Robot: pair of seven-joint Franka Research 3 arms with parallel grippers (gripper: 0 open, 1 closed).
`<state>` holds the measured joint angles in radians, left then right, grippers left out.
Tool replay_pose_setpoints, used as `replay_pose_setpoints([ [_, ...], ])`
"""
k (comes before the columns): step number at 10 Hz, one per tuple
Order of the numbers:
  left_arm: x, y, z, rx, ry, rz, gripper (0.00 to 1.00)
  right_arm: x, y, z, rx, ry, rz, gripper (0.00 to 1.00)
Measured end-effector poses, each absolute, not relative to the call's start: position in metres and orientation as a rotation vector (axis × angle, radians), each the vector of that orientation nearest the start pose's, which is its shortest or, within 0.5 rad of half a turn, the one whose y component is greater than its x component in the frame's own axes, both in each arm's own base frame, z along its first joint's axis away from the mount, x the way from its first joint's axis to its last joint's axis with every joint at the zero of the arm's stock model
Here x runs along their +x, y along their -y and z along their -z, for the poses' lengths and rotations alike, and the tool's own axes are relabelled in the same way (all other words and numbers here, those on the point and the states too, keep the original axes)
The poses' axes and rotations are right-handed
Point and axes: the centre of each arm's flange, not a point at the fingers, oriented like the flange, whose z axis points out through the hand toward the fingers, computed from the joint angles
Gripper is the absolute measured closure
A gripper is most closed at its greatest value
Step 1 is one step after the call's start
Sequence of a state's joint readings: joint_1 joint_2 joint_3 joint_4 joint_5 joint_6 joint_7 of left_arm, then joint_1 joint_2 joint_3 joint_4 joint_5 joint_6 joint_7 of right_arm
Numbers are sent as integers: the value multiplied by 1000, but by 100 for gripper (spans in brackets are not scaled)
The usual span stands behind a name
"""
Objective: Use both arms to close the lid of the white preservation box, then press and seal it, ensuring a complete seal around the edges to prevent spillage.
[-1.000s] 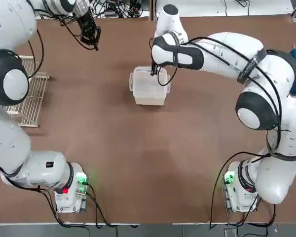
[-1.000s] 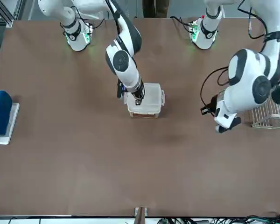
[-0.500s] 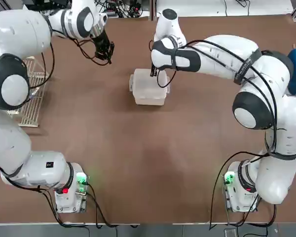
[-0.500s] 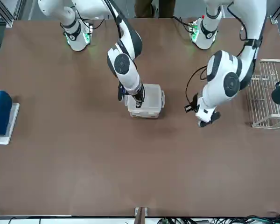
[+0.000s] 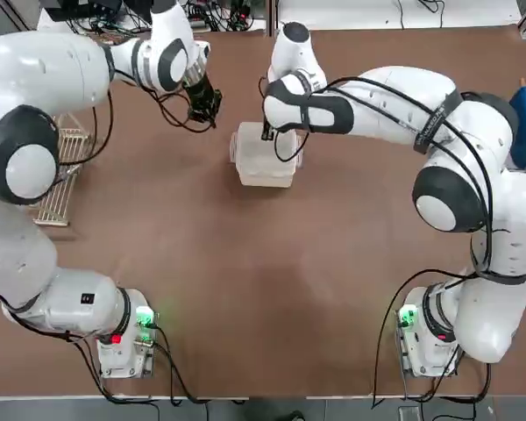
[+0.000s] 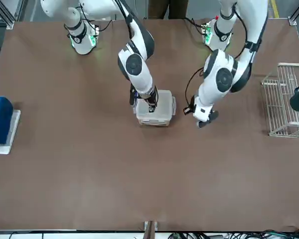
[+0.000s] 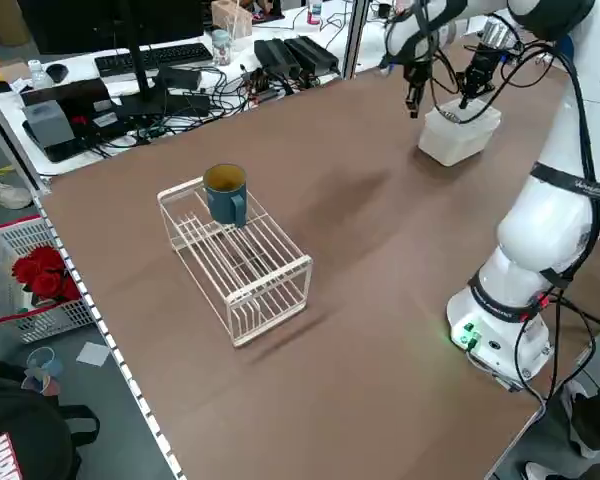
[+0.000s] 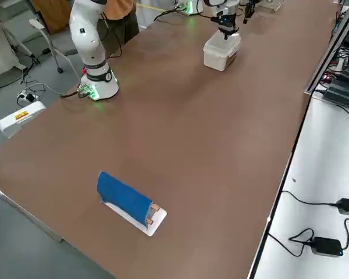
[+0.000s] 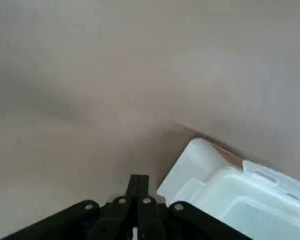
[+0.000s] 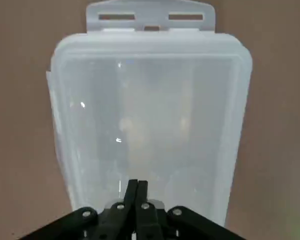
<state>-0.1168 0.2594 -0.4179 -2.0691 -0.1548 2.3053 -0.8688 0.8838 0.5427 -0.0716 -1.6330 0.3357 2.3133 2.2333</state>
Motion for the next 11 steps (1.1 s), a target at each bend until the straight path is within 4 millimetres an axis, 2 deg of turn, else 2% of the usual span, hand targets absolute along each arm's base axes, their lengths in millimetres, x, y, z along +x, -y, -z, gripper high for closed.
replay_pose_setpoints([
  [3,480,316,-297,-3225,774,-193,99,462,-527,-317,-2058,-2126,-338,97],
  [11,462,332,-282,-3251,784,-144,99,460,-531,-317,-2047,-2123,-341,97],
])
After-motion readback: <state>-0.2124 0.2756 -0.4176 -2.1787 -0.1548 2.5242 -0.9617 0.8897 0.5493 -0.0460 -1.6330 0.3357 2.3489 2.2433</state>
